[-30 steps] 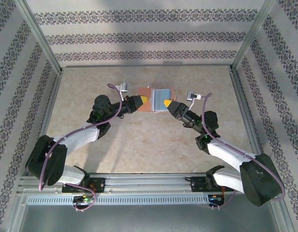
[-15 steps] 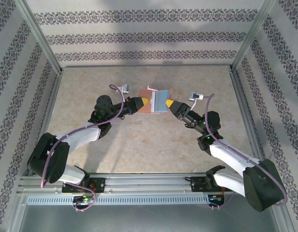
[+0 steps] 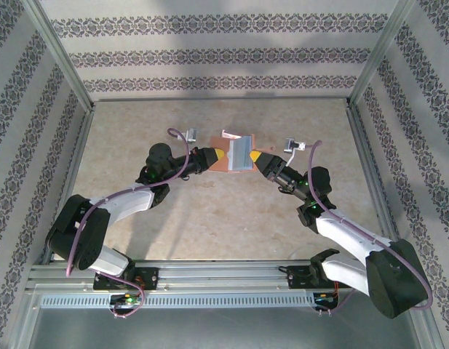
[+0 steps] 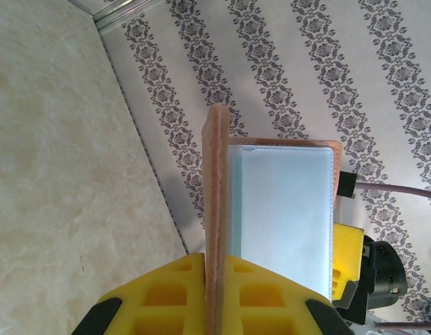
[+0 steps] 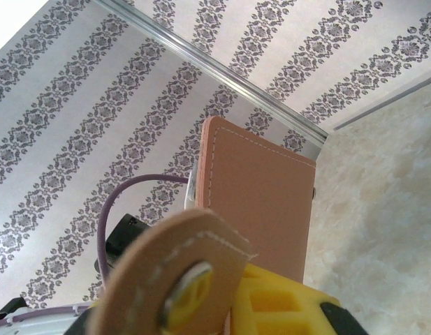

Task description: Take the credit cards out of the card holder

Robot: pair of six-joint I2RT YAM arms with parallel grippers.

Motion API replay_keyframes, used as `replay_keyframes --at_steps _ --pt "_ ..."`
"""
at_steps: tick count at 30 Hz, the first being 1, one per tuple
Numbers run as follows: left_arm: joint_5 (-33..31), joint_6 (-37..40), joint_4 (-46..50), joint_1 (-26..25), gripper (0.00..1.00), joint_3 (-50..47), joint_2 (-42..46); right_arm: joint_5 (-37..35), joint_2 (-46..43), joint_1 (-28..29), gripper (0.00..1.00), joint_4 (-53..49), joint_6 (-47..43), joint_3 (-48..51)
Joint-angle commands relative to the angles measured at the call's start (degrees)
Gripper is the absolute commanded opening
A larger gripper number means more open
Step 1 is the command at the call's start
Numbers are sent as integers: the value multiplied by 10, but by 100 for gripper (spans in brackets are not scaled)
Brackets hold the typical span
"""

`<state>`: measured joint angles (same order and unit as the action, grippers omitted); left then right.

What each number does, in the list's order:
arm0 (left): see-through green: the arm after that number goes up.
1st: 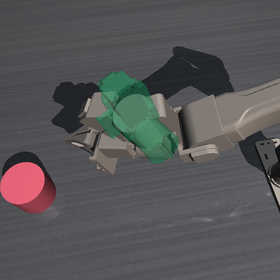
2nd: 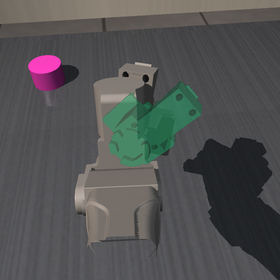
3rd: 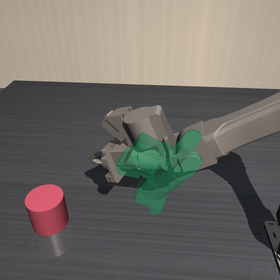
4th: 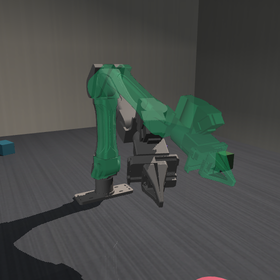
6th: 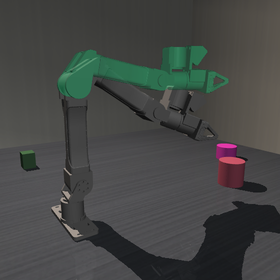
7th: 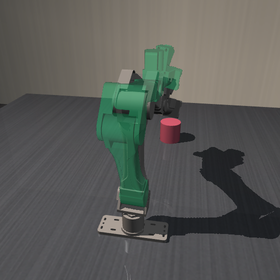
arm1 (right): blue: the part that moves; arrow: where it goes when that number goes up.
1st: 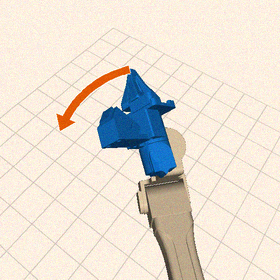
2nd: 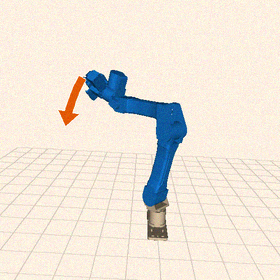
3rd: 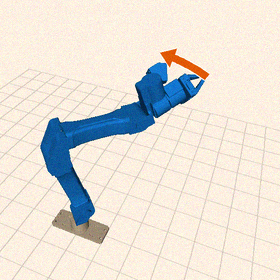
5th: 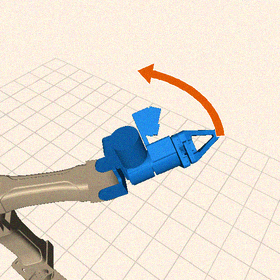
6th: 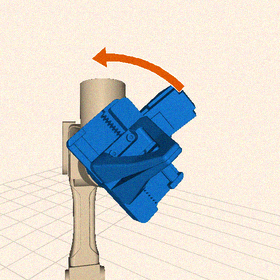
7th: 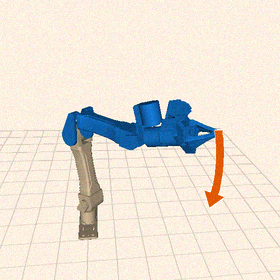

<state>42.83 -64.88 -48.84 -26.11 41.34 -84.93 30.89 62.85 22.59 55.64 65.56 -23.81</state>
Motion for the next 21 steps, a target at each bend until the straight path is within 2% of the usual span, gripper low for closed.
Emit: replay_keyframes --at_steps 1,7,16,21 --pt "5 9 -23 6 0 -4 -9 -3 8 -2 7 22 -10 -14" --pt "11 2 -37 5 1 -6 -28 -5 27 8 0 7 -18 -28" --pt "29 -23 -85 4 44 -9 -59 -25 23 26 0 -68 -54 -51" --pt "39 -49 -125 3 56 -7 -76 -54 7 32 0 -138 -78 -57"
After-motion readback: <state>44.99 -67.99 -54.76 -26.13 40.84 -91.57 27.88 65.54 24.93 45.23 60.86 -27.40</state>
